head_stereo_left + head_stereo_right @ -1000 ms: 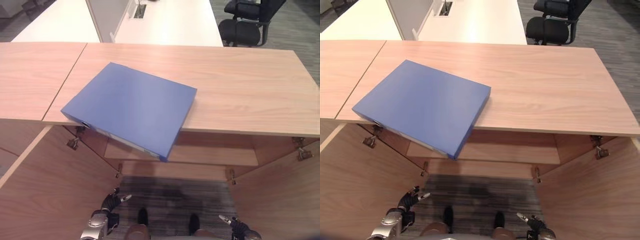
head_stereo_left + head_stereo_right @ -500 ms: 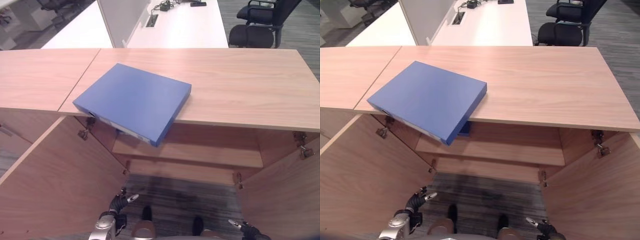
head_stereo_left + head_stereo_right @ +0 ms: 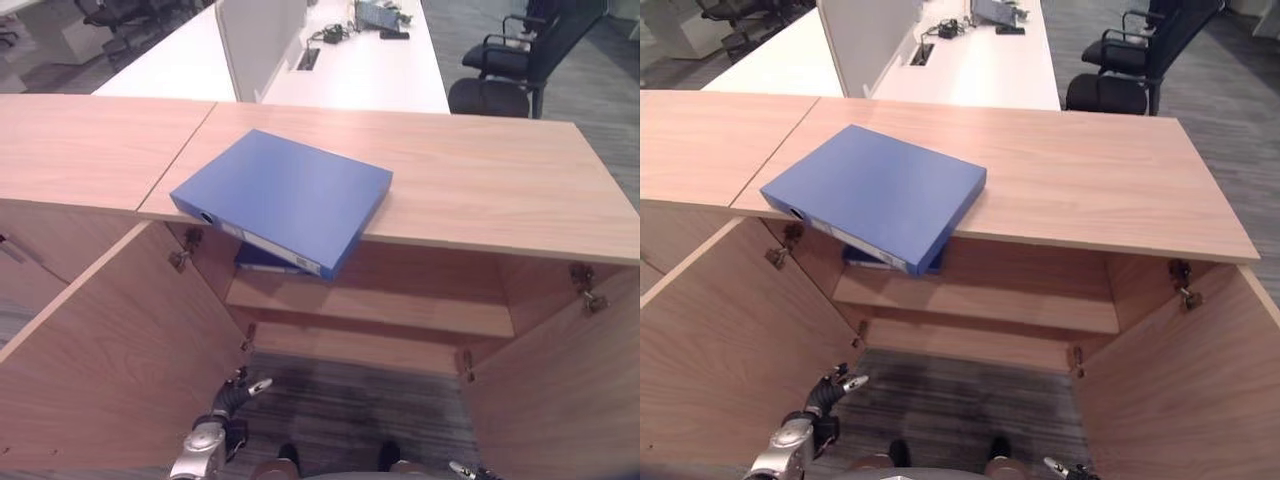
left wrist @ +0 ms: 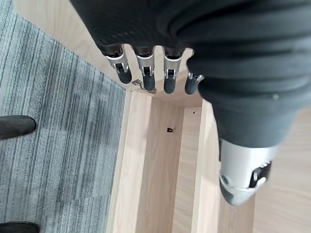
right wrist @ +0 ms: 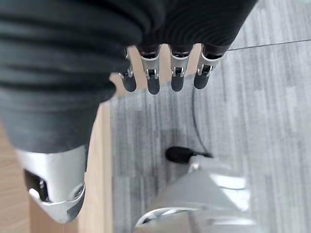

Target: Put the empty folder in the office cabinet

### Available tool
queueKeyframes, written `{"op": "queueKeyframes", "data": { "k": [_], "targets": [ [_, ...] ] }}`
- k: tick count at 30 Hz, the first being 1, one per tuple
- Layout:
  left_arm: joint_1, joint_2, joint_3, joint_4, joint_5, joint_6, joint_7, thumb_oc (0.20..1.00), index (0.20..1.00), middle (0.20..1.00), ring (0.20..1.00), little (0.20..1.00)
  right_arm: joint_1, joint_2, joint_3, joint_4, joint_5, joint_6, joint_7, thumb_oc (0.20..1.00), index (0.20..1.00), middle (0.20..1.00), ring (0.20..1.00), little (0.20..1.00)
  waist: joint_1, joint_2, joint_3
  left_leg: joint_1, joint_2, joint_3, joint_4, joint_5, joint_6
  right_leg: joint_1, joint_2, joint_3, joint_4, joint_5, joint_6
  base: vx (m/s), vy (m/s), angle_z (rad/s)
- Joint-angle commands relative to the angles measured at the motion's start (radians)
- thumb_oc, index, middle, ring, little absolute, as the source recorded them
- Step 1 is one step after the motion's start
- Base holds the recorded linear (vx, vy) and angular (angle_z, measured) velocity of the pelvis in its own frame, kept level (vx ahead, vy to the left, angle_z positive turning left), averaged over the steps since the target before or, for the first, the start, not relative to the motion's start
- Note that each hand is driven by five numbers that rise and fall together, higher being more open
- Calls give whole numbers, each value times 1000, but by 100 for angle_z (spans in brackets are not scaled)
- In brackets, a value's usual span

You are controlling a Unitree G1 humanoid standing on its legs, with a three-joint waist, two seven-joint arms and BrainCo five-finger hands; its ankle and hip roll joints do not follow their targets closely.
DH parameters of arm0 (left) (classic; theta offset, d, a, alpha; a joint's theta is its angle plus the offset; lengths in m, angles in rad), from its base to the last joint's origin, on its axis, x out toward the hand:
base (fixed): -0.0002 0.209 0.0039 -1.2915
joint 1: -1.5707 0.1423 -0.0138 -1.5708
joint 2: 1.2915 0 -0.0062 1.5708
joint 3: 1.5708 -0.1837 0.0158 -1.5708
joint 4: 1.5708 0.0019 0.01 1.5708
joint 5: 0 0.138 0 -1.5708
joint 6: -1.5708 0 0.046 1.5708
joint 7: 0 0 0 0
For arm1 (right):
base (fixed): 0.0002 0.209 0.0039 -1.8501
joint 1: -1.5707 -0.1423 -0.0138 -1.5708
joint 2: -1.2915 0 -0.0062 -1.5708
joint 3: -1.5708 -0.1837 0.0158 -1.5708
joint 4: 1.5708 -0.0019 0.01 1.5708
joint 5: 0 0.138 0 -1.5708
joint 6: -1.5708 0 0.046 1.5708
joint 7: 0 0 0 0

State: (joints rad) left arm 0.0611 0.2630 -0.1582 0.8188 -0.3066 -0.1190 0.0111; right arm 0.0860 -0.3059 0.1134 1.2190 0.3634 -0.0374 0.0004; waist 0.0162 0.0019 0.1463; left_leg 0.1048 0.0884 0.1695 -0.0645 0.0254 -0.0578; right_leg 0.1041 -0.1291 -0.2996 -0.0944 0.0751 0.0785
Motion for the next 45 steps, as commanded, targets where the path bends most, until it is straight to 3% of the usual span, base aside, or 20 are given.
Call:
{"op": "queueKeyframes", "data": {
  "k": [1,6,9,11,12,16,21,24,27,30,34,37,42,45],
  "targets": [
    [-50,2,15,-64,4,-35,9,1000,1000,1000,1000,1000,-80,-36,-5,17,-8,-16,-9,1000,1000,1000,1000,1000,20,8,45,-16,51,-20,51,5,-75,77,33,-11,9,-129,39,11,34,0],
    [-22,57,55,-226,96,-51,53,1000,1000,1000,1000,1000,-74,-38,-26,23,-18,-12,-11,1000,1000,1000,1000,1000,37,6,41,10,48,-16,27,2,-74,98,25,-23,8,-131,50,24,54,4],
    [6,139,124,-431,394,-70,240,1000,1000,1000,1000,1000,-78,-20,-52,36,-29,-44,-55,1000,1000,1000,1000,1000,62,-10,42,4,42,-34,32,-7,-73,108,22,-29,14,-139,55,40,-10,9],
    [37,191,188,-524,687,-58,471,1000,1000,1000,1000,1000,-64,1,-53,50,-53,-65,-85,1000,1000,1000,1000,1000,72,-25,34,10,39,-43,31,-18,-73,120,19,-31,18,-146,57,74,-12,24],
    [59,199,227,-565,783,-36,533,1000,1000,1000,1000,1000,-55,9,-54,57,-54,-63,-83,1000,1000,1000,1000,1000,73,-28,30,17,39,-45,30,-25,-72,124,19,-32,19,-149,56,64,6,20],
    [67,225,292,-664,939,10,624,1000,1000,1000,1000,1000,-48,24,-43,67,-37,-64,-79,1000,1000,1000,1000,1000,73,-30,20,28,37,-45,25,-31,-71,130,17,-29,18,-150,58,9,2,2],
    [40,285,306,-748,1028,18,635,1000,1000,1000,1000,1000,-42,27,-31,58,-13,-65,-69,1000,1000,1000,1000,1000,68,-27,14,38,36,-42,18,-32,-70,130,16,-24,16,-150,61,0,0,0],
    [-20,390,286,-824,1102,3,611,1000,1000,1000,1000,1000,-35,17,-8,50,-13,-65,-51,1000,1000,1000,1000,1000,56,-16,10,43,33,-40,16,-33,-71,130,16,-19,17,-148,64,0,0,0],
    [-61,443,268,-838,1125,-1,605,1000,1000,1000,1000,1000,-32,13,3,46,-16,-64,-45,1000,1000,1000,1000,1000,49,-11,8,46,34,-36,14,-33,-72,128,16,-17,17,-148,65,3,2,-2],
    [-123,532,212,-842,1169,-11,592,1000,1000,1000,1000,1000,-26,4,14,33,-17,-66,-36,1000,1000,1000,1000,1000,32,1,3,52,34,-27,15,-35,-73,127,17,-12,19,-148,67,8,6,-9],
    [-169,573,149,-841,1187,-26,574,1000,1000,1000,1000,1000,-23,-4,11,25,-10,-70,-35,1000,1000,1000,1000,1000,19,7,2,58,35,-19,17,-37,-74,129,18,-8,19,-148,68,7,6,-8],
    [-242,627,41,-824,1216,-47,541,1000,1000,1000,1000,1000,-20,-13,4,17,14,-78,-33,1000,1000,1000,1000,1000,-6,21,-2,64,36,-6,19,-39,-73,129,19,1,21,-149,71,12,17,-11],
    [-313,621,-109,-751,1204,-82,487,1000,1000,1000,1000,1000,-11,-25,-27,26,30,-79,-50,1000,1000,1000,1000,1000,-37,32,-10,86,33,21,15,-45,-69,133,16,19,20,-148,76,19,26,-19],
    [-313,615,-128,-734,1205,-86,478,1000,1000,1000,1000,1000,-3,-22,-36,28,37,-80,-50,1000,1000,1000,1000,1000,-42,32,-10,94,33,30,10,-45,-68,135,14,25,18,-146,78,5,28,-12]
  ]
}}
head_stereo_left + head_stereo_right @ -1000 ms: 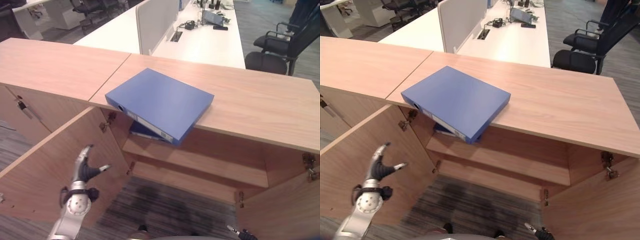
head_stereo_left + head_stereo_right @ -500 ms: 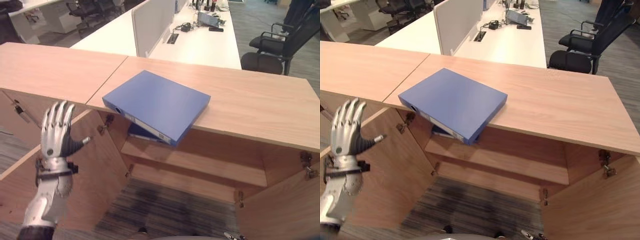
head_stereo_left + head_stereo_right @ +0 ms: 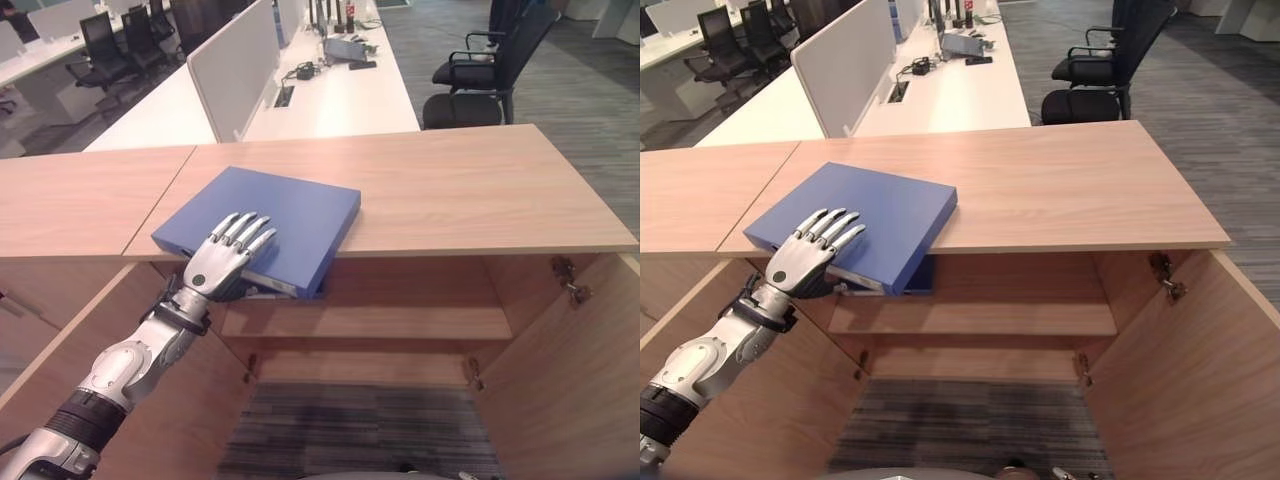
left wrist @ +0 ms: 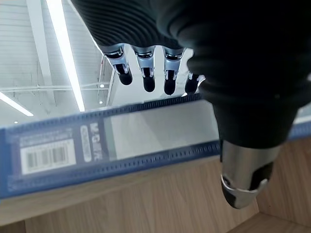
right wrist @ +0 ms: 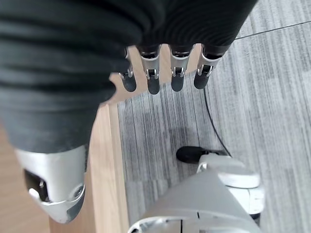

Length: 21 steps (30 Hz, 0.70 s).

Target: Put the empty folder in the office cabinet

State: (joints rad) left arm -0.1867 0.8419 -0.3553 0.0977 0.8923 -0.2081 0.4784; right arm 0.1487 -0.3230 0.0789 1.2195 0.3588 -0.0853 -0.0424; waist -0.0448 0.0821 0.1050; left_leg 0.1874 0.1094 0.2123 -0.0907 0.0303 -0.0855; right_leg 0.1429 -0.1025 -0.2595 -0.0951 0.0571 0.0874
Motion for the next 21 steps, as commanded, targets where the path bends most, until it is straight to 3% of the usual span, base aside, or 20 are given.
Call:
{"op": "queueKeyframes", "data": {
  "k": [1,21],
  "targets": [
    [-63,35,63,-8,7,-1,4,1000,1000,1000,1000,1000,-61,-4,-6,31,43,-32,-8,1000,1000,1000,1000,1000,18,-50,29,14,11,-10,34,-49,-41,97,-12,-12,17,-128,70,-5,22,-7],
    [-50,-11,54,70,-15,11,-22,1000,1000,1000,1000,1000,-47,7,-32,42,85,-21,-11,1000,1000,1000,1000,1000,9,-64,27,33,17,28,20,-46,-40,87,-11,8,11,-114,76,-7,3,-4]
  ]
}}
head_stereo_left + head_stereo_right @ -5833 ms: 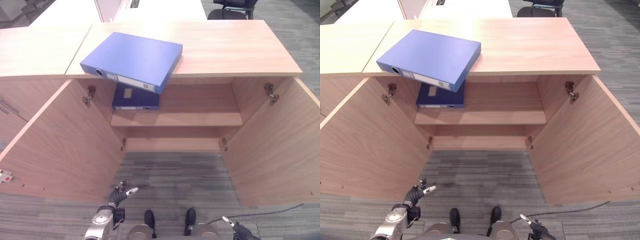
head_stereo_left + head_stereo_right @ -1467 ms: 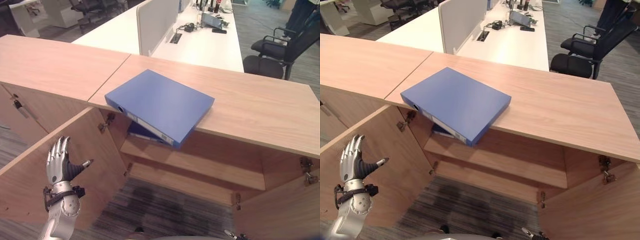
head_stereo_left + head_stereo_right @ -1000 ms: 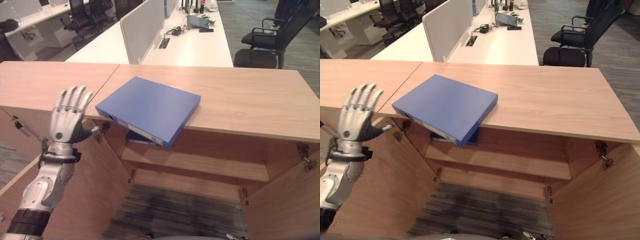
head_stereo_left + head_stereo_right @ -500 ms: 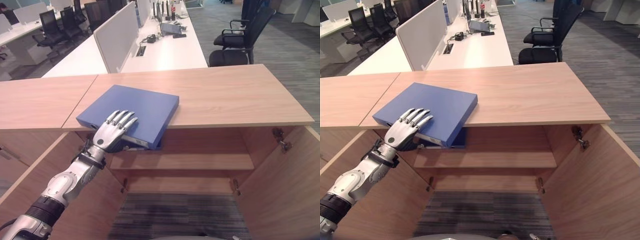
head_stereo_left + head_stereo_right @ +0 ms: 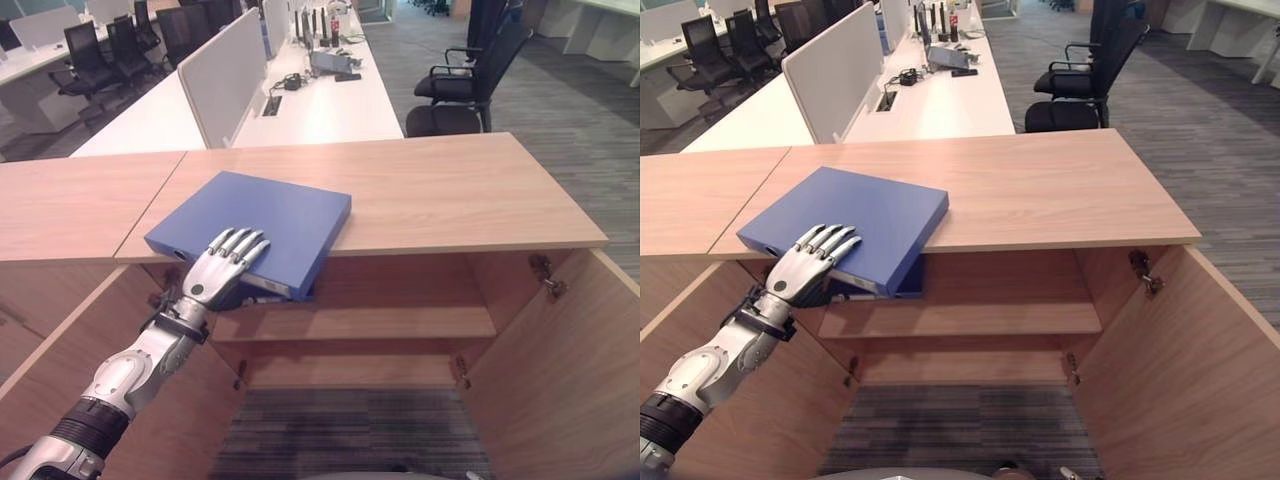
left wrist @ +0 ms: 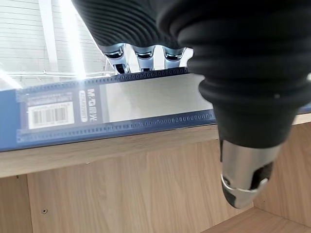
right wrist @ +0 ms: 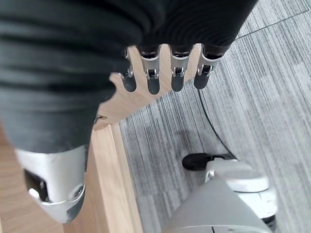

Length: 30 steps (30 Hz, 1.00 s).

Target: Put the empty folder in the office cabinet

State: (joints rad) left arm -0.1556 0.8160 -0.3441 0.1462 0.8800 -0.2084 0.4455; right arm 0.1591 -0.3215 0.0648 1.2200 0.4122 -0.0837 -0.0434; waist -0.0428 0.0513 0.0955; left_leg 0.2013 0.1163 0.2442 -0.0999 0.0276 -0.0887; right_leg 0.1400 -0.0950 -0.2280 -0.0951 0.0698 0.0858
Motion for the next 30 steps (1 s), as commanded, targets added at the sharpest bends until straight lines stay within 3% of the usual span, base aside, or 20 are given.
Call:
{"op": "queueKeyframes", "data": {
  "k": [1,19,20,21,30],
  "targets": [
    [-82,13,42,22,-3,12,11,1000,1000,1000,1000,1000,-58,7,-18,42,32,-22,-10,1000,1000,1000,1000,1000,7,-33,36,20,9,-3,29,-44,-37,90,-18,-24,11,-127,78,0,0,0],
    [-143,19,6,13,17,17,25,1000,1000,1000,1000,1000,-59,16,-15,52,48,-24,-13,1000,1000,1000,1000,1000,-2,-33,32,14,7,-2,37,-45,-35,87,-19,-24,12,-127,75,3,-1,-2],
    [-147,18,3,14,18,17,24,325,325,325,325,325,-58,15,-17,52,49,-24,-13,1000,1000,1000,1000,1000,-3,-33,32,14,6,-3,37,-45,-35,87,-19,-23,12,-127,75,0,0,0],
    [-149,17,-1,16,16,17,22,200,200,200,200,200,-59,16,-19,51,53,-24,-14,1000,1000,1000,1000,1000,-4,-33,32,14,6,-4,37,-46,-35,87,-20,-23,13,-127,75,0,0,0],
    [-135,-9,11,28,-12,19,10,200,200,200,200,200,-51,20,-36,50,81,-24,-15,1000,1000,1000,1000,1000,-8,-38,29,21,4,-9,33,-50,-34,91,-19,-22,16,-131,72,0,0,0]
  ]
}}
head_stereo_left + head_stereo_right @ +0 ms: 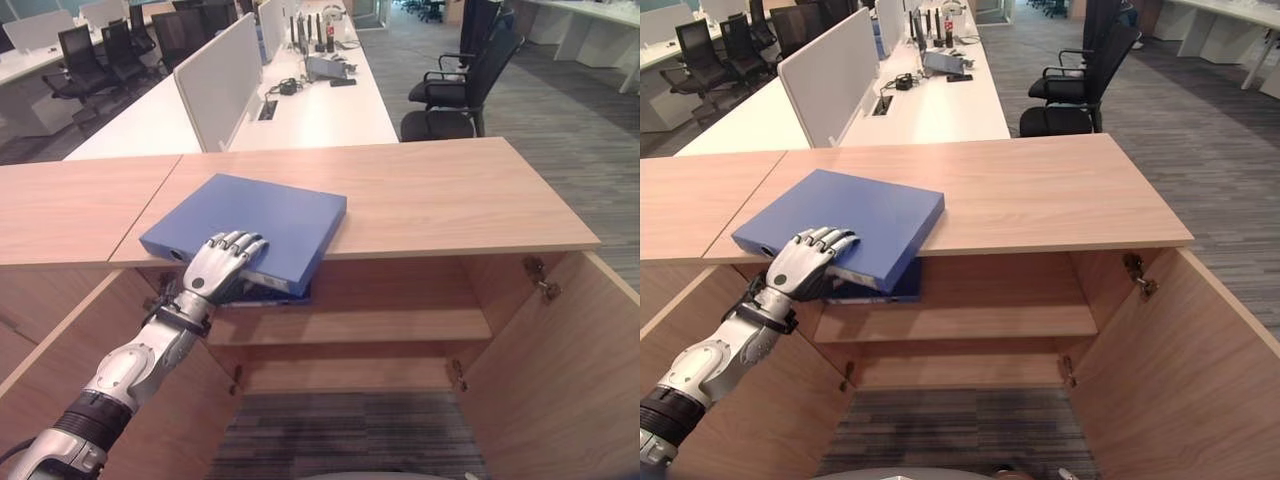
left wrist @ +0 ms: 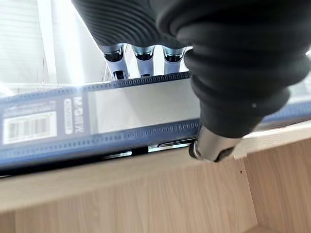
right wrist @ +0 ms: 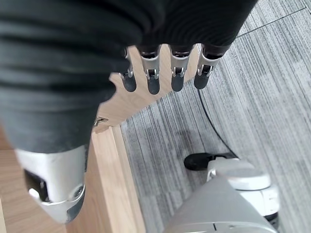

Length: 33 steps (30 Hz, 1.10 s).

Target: Put the empty folder in the office cabinet

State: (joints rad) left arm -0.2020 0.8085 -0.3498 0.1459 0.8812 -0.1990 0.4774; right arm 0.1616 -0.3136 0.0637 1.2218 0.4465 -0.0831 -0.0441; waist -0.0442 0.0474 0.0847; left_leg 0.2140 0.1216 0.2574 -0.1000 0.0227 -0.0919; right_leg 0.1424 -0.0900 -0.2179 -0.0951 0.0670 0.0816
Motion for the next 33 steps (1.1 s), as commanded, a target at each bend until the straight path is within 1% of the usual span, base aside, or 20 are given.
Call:
{"op": "queueKeyframes", "data": {
  "k": [1,17,25,26,27,28,29,33],
  "targets": [
    [-87,-3,20,27,-14,10,-20,200,200,200,200,200,-53,12,-35,48,48,-25,-14,1000,1000,1000,1000,1000,-7,-35,40,8,-1,-23,34,-46,-30,89,-24,-31,16,-128,76,0,0,0],
    [-60,2,76,-2,-33,18,-14,200,200,200,200,200,-57,21,-50,57,80,-22,-15,1000,1000,1000,1000,1000,1,-35,34,14,0,-25,30,-45,-30,96,-21,-33,14,-133,74,0,0,0],
    [-108,35,221,-84,-106,52,43,200,200,200,200,200,-65,26,-46,68,61,-11,-16,1000,1000,1000,1000,1000,9,-32,32,8,-2,-33,27,-40,-31,93,-24,-43,15,-128,75,-4,-1,0],
    [-118,30,265,-97,-131,61,70,200,200,200,200,200,-72,27,-42,68,54,-9,-16,1000,1000,1000,1000,1000,12,-29,31,5,-3,-28,24,-37,-31,88,-26,-46,13,-124,78,-36,-6,5],
    [-114,31,271,-100,-131,62,69,200,200,200,200,200,-75,26,-41,69,53,-9,-16,1000,1000,1000,1000,1000,11,-28,31,4,-3,-27,24,-37,-31,87,-26,-45,13,-123,78,-43,-9,7],
    [-123,30,315,-117,-158,64,97,200,200,200,200,200,-83,29,-38,66,46,-9,-16,1000,1000,1000,1000,1000,16,-27,31,1,-6,-22,21,-35,-31,79,-26,-50,12,-116,83,-35,-8,7],
    [-123,28,338,-128,-173,65,108,200,200,200,200,200,-88,30,-34,66,42,-10,-17,1000,1000,1000,1000,1000,19,-26,31,-2,-7,-19,19,-34,-30,74,-27,-51,12,-113,85,-35,-7,4],
    [-127,15,397,-168,-216,59,138,200,200,200,200,200,-100,38,-24,67,37,-10,-19,1000,1000,1000,1000,1000,26,-24,26,-14,-11,-13,13,-31,-30,63,-33,-59,15,-104,90,-8,-4,-2]
  ]
}}
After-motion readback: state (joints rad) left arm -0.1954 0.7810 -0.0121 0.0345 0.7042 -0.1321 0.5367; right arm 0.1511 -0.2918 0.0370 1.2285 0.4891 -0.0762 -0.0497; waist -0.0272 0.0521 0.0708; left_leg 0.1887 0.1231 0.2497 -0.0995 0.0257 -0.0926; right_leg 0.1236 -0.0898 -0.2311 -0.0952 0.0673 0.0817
